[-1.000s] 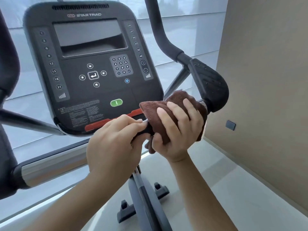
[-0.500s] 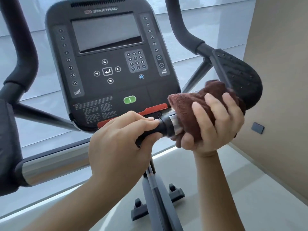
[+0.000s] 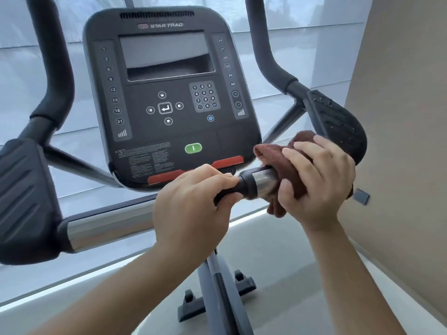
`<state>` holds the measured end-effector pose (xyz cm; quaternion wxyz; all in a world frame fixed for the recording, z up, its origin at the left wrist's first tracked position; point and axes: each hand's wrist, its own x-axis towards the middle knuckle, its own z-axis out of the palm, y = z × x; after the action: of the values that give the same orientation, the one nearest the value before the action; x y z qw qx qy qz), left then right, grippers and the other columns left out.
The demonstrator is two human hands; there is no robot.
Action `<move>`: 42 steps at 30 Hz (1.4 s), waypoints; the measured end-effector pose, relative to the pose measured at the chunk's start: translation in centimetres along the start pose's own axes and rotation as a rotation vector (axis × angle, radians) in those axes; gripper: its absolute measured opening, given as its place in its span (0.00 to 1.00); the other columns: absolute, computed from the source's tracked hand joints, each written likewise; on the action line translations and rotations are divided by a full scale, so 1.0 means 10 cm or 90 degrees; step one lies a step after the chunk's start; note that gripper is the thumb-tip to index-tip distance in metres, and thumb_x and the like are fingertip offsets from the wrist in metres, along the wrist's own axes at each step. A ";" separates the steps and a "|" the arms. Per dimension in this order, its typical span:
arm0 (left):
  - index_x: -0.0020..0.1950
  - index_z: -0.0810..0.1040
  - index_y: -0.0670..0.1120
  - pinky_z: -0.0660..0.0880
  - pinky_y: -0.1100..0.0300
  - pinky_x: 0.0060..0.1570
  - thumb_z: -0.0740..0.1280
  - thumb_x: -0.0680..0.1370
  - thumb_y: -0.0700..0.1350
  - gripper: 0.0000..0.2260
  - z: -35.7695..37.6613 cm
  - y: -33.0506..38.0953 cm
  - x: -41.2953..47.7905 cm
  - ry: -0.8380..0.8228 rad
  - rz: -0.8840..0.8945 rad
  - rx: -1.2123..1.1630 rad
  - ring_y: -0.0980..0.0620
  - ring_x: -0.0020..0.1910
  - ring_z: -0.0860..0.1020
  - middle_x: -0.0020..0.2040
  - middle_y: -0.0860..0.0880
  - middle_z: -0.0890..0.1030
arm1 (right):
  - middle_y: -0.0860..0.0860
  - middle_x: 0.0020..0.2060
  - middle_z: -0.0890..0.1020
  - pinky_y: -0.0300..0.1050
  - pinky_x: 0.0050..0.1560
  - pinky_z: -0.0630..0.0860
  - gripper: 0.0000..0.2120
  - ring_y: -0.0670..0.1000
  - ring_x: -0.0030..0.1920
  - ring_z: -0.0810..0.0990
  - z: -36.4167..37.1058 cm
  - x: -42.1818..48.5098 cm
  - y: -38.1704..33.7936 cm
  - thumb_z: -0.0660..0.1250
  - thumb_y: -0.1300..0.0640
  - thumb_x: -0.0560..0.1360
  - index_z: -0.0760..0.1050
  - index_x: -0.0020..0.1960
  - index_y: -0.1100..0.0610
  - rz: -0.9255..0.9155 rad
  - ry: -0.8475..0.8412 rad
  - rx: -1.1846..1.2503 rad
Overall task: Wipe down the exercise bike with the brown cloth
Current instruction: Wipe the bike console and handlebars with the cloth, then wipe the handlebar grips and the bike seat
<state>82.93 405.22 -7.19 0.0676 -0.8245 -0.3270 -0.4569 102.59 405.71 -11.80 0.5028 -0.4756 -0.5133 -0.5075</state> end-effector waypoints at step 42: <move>0.53 0.78 0.37 0.73 0.45 0.54 0.72 0.68 0.34 0.14 -0.72 -0.36 -0.60 -0.129 0.161 -0.170 0.39 0.52 0.78 0.53 0.39 0.80 | 0.58 0.54 0.74 0.48 0.46 0.76 0.15 0.58 0.51 0.72 -0.98 0.46 -1.33 0.71 0.56 0.68 0.80 0.55 0.54 0.303 -0.336 -0.180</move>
<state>73.46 402.17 -8.56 -0.0183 -0.9022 -0.1627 -0.3990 89.41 395.33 -7.95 0.3868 -0.7601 -0.4254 -0.3028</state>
